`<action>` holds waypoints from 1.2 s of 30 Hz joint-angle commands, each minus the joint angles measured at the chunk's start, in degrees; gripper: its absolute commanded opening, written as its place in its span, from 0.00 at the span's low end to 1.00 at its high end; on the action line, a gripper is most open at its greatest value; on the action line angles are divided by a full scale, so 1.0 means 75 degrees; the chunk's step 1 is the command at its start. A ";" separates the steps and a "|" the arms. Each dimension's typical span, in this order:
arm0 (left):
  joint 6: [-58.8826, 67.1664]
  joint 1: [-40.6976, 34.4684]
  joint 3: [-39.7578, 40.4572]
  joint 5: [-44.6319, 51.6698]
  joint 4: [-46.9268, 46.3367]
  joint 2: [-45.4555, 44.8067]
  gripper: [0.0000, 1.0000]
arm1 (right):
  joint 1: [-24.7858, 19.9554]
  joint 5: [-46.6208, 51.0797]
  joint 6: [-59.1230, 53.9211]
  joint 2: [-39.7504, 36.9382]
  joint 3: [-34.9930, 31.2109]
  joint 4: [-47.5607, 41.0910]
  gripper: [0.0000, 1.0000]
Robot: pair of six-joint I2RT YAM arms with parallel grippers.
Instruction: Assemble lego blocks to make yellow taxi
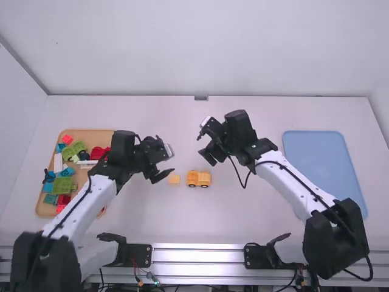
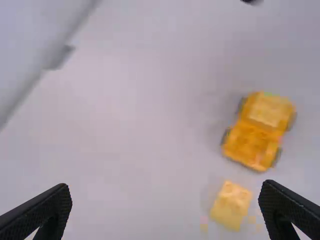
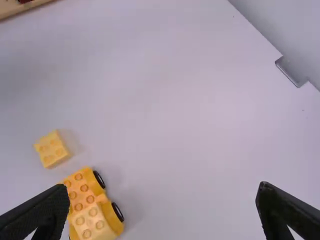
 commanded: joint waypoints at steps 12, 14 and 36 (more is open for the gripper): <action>0.3713 0.0691 0.0664 0.4558 -0.0073 0.3995 1.00 | -0.1224 -0.3314 -0.1090 -0.0606 -0.2404 0.2057 0.99; 0.4010 0.1037 0.0659 0.4945 -0.0152 0.4415 0.99 | -0.1475 -0.3660 -0.1259 -0.0606 -0.2725 0.2500 0.99; 0.4368 0.1361 0.0248 0.4351 0.0804 0.5998 0.88 | -0.2247 -0.4800 -0.1035 0.0443 -0.3722 0.5222 0.99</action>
